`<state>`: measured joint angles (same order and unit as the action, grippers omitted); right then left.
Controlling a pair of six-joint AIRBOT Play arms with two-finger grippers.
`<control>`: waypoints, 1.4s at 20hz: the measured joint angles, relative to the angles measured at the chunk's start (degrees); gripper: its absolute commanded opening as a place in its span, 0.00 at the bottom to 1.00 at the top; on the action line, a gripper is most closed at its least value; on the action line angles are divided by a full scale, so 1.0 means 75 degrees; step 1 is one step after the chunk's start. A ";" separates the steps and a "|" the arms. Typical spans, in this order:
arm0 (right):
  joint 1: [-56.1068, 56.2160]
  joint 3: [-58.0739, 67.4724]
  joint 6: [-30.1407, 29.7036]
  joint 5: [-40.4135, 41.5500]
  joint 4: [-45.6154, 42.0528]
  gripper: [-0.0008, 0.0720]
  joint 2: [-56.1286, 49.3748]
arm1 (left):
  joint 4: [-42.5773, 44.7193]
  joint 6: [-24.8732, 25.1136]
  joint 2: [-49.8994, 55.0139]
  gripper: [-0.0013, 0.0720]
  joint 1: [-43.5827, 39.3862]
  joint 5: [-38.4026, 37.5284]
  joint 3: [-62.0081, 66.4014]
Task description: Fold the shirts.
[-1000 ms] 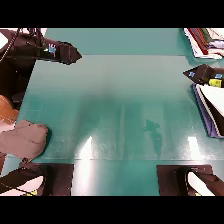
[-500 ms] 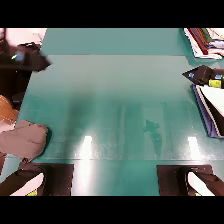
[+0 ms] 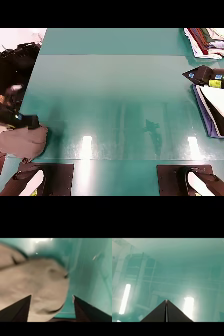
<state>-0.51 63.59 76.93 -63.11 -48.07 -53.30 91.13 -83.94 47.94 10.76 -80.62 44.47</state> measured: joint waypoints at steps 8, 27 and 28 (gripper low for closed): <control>0.0000 -0.0003 0.0000 0.0020 0.0000 0.04 0.0000 | 0.0361 -0.0291 -0.0061 0.05 0.0102 0.0472 -0.1256; 0.0000 0.2425 0.0003 0.0548 -0.0015 0.04 0.0006 | -0.1279 -0.0402 0.0638 0.05 -0.3809 0.0469 0.6557; 0.0000 0.2448 0.0003 0.0574 -0.0017 0.04 0.0006 | -0.1224 -0.0405 0.0924 0.05 -0.4313 0.0530 0.6639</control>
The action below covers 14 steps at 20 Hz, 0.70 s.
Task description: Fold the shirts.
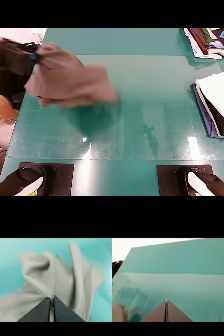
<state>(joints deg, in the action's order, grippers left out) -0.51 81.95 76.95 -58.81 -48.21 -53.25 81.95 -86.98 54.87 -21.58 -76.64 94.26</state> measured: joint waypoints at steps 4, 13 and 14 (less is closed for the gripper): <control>0.0000 0.0047 0.0000 0.0015 -0.0003 0.04 0.0000 | -0.0006 -0.0003 0.1451 0.05 -0.2055 0.0169 0.0146; 0.0000 0.0058 -0.0003 -0.0012 -0.0003 0.04 0.0000 | -0.0761 0.0629 0.3608 0.77 -0.3040 0.0901 0.0364; 0.0000 0.0058 -0.0003 -0.0015 -0.0003 0.04 0.0000 | -0.0726 0.0635 0.3646 0.77 -0.2649 0.0720 0.0367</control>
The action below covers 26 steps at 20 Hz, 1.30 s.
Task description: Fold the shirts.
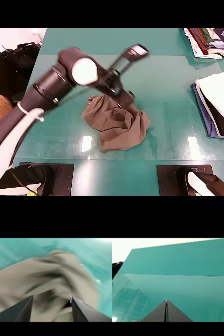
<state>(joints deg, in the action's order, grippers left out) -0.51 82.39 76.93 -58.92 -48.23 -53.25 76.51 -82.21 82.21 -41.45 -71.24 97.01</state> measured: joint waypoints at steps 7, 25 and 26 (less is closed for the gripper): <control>0.0000 0.0003 0.0000 -0.0023 0.0000 0.04 0.0000 | -0.0615 -0.0070 0.0087 0.77 0.3179 -0.0653 -0.1486; 0.0000 -0.0408 0.0498 -0.1338 -0.0880 0.04 -0.0277 | -0.3040 0.1172 0.0915 0.05 0.4106 0.1553 -0.3424; 0.0000 -0.0734 0.0577 -0.1547 -0.1061 0.04 -0.0309 | -0.2984 0.1137 0.0871 0.05 0.4176 0.1518 -0.3220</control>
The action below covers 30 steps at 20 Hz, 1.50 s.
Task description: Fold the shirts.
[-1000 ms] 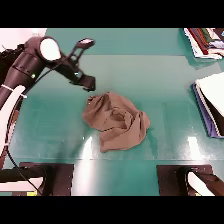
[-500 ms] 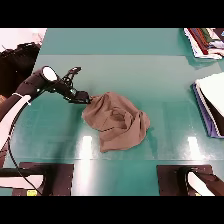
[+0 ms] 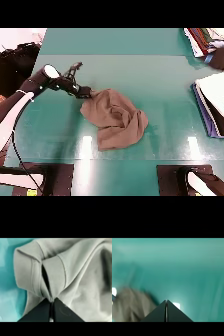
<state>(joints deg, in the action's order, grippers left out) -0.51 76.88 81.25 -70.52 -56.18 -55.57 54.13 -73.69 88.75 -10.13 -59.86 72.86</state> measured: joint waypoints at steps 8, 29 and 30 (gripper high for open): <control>0.0903 -0.4648 -0.0201 0.0659 0.0997 0.63 -0.0764 | 0.0312 -0.0108 -0.0137 0.05 0.0178 -0.0370 0.1096; 0.1393 -0.0341 -0.0758 0.1973 0.0656 0.03 -0.1370 | 0.0941 -0.0117 -0.2457 0.05 0.0189 -0.0565 0.3273; 0.1311 0.0070 -0.0734 0.1856 0.0466 0.03 -0.1110 | 0.0959 -0.0114 -0.2754 0.05 0.0189 -0.0568 0.3529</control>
<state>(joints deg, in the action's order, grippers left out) 9.32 77.41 75.75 -56.60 -52.69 -63.90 61.32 -74.54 68.10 -8.71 -64.12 99.33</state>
